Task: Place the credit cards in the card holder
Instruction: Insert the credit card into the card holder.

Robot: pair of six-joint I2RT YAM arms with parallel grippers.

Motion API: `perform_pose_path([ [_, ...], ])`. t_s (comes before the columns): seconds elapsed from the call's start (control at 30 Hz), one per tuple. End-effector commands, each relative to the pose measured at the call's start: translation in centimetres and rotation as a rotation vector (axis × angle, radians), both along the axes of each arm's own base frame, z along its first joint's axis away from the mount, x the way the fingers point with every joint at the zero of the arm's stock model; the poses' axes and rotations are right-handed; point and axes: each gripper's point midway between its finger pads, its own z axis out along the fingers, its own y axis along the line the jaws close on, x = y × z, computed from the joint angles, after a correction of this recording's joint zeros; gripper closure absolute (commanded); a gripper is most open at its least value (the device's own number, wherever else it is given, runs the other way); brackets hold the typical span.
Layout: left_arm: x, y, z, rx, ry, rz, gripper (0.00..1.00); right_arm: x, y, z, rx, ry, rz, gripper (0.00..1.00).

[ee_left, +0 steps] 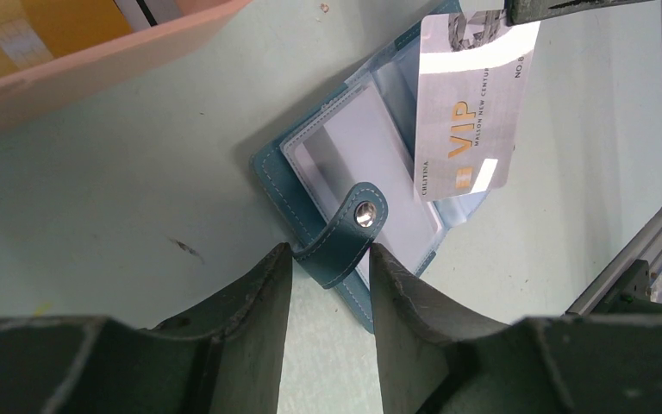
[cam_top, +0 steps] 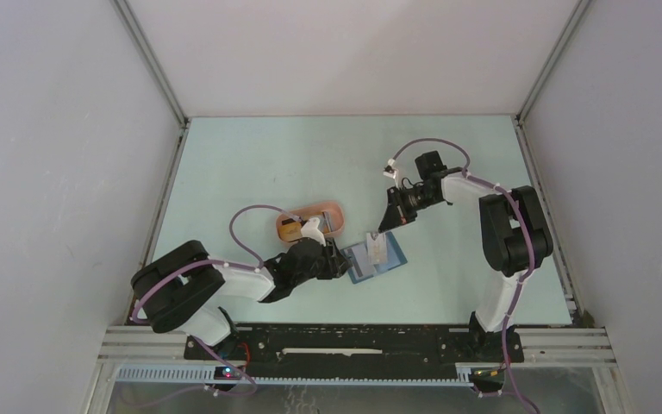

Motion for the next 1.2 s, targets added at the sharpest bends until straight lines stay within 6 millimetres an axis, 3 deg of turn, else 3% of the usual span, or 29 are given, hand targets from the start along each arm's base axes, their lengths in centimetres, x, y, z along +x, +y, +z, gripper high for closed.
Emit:
perform_pose_path([
  [0.0,0.2,-0.3,-0.2,0.017,0.014,0.0,0.57,0.2,0.5,1.1,0.039,-0.037,0.0,1.0],
  [0.7,0.6,-0.4,-0.3,-0.004,0.029,0.005,0.57,-1.7,1.5,-1.6,-0.015,0.086,-0.012,1.0],
  [1.17,0.9,-0.4,-0.4,-0.002,0.035,0.006,0.57,-2.1,0.5,-4.4,-0.151,0.172,-0.075,1.0],
])
